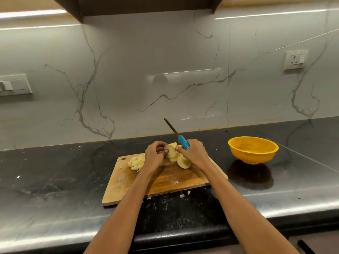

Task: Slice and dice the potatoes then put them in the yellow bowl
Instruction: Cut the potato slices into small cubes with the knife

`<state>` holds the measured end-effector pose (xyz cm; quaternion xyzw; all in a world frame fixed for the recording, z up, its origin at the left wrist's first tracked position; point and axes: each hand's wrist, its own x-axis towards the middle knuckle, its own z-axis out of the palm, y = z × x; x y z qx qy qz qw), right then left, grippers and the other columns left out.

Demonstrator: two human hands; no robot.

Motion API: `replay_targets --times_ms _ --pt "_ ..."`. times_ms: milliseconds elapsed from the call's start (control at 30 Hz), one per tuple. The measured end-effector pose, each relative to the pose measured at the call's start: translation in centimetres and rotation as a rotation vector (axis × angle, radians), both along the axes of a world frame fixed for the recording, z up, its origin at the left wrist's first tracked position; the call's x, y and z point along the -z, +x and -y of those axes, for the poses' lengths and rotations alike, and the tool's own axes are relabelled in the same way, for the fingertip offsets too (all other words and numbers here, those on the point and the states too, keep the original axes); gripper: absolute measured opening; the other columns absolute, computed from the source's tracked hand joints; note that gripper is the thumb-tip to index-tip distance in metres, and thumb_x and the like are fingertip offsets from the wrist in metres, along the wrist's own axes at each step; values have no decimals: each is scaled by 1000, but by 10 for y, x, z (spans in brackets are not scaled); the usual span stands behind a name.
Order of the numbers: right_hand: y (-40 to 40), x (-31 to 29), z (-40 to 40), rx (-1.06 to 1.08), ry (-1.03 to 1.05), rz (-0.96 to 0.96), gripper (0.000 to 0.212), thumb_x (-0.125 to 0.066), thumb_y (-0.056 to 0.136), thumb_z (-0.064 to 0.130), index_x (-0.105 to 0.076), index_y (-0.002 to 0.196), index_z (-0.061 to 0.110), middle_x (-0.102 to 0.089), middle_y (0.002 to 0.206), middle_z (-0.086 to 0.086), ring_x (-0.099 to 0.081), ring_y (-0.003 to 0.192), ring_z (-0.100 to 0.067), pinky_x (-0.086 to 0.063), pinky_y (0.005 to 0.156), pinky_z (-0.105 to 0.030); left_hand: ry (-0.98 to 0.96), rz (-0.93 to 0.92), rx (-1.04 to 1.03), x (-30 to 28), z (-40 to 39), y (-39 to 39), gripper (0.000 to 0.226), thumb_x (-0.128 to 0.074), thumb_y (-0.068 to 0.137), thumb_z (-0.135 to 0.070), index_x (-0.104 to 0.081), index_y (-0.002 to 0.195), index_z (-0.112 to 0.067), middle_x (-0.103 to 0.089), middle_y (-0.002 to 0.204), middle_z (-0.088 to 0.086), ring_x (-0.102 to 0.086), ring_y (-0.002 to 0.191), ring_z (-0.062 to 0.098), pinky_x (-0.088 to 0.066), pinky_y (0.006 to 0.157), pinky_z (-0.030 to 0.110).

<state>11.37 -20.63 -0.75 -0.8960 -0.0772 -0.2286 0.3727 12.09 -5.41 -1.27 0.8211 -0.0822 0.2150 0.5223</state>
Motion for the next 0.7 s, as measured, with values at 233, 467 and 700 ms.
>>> replay_targets --times_ms 233,467,700 --pt "0 2 3 39 -2 -8 44 -60 91 35 -52 125 7 -58 115 -6 -46 88 -8 -36 74 -21 -124 -68 -20 2 1 5 19 -54 92 -3 -53 110 -8 -59 110 8 -59 95 14 -54 67 16" --pt "-3 1 2 62 44 27 37 -57 92 39 -54 112 8 -57 100 -4 -48 82 -9 -37 70 -22 -111 10 -63 -4 -3 -4 28 -56 92 -9 -52 120 -8 -59 114 7 -56 99 13 -52 82 26" --pt "-16 -2 -7 -54 278 -24 35 -41 98 46 -51 92 13 -54 77 -2 -51 66 -11 -45 63 -23 31 -163 20 4 -18 -41 24 -59 89 -17 -59 113 -14 -60 112 4 -58 99 15 -49 69 17"
